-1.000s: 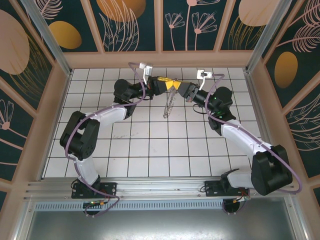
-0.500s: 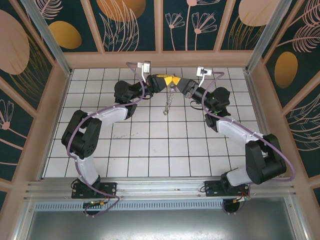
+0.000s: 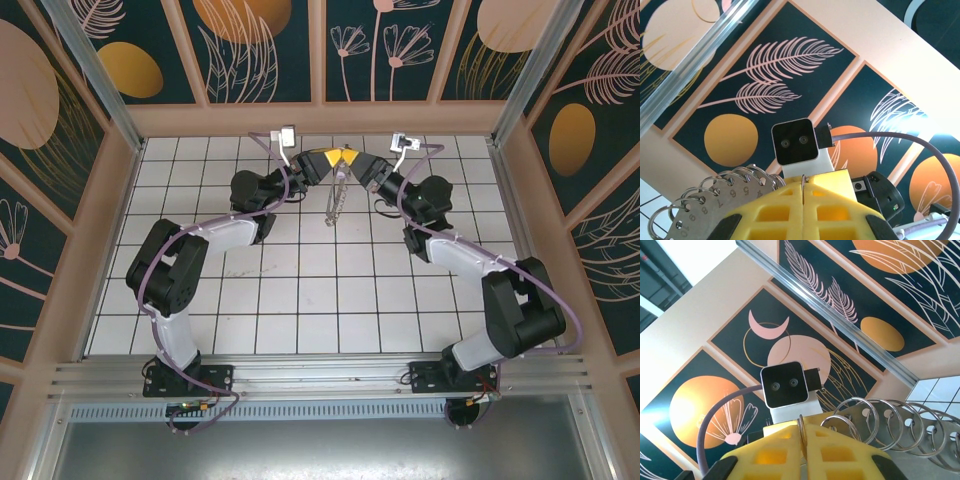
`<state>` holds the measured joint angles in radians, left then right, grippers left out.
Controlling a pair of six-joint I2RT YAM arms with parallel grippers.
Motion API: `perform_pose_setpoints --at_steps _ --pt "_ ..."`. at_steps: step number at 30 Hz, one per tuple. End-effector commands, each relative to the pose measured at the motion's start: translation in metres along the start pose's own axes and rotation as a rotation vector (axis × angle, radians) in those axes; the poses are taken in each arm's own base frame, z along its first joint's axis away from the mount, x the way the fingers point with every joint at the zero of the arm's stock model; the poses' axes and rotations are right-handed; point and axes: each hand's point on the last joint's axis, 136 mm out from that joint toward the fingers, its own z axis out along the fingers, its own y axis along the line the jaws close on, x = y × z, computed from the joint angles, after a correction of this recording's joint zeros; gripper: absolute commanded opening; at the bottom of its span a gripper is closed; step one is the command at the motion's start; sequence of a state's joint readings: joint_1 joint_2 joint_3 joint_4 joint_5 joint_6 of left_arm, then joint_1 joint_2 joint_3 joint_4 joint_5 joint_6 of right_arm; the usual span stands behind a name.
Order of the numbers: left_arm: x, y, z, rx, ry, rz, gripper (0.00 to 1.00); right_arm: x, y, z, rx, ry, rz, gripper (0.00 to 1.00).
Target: Put the keys on the keyring
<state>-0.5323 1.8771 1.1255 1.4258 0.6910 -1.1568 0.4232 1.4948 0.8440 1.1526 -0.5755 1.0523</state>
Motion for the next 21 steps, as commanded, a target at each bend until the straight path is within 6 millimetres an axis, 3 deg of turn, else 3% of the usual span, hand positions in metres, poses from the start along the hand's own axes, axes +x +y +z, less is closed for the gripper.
perform_pose_setpoints --at_steps 1,6,14,18,21 --pt "0.009 -0.018 0.006 0.049 0.005 0.034 0.0 0.001 0.019 0.014 -0.063 0.007 -0.004 0.11" --pt "0.01 -0.011 0.005 0.012 0.004 0.048 0.0 0.003 0.015 0.018 -0.045 0.011 0.001 0.0" --pt "0.009 -0.003 0.006 -0.043 0.014 0.082 0.0 0.001 0.013 0.017 -0.026 0.023 -0.038 0.0" --pt "0.006 0.001 0.007 -0.079 0.017 0.111 0.19 -0.006 0.013 0.016 -0.024 0.044 -0.067 0.0" --pt "0.001 0.006 0.005 -0.109 0.017 0.124 0.27 -0.013 0.011 0.015 -0.02 0.057 -0.08 0.0"
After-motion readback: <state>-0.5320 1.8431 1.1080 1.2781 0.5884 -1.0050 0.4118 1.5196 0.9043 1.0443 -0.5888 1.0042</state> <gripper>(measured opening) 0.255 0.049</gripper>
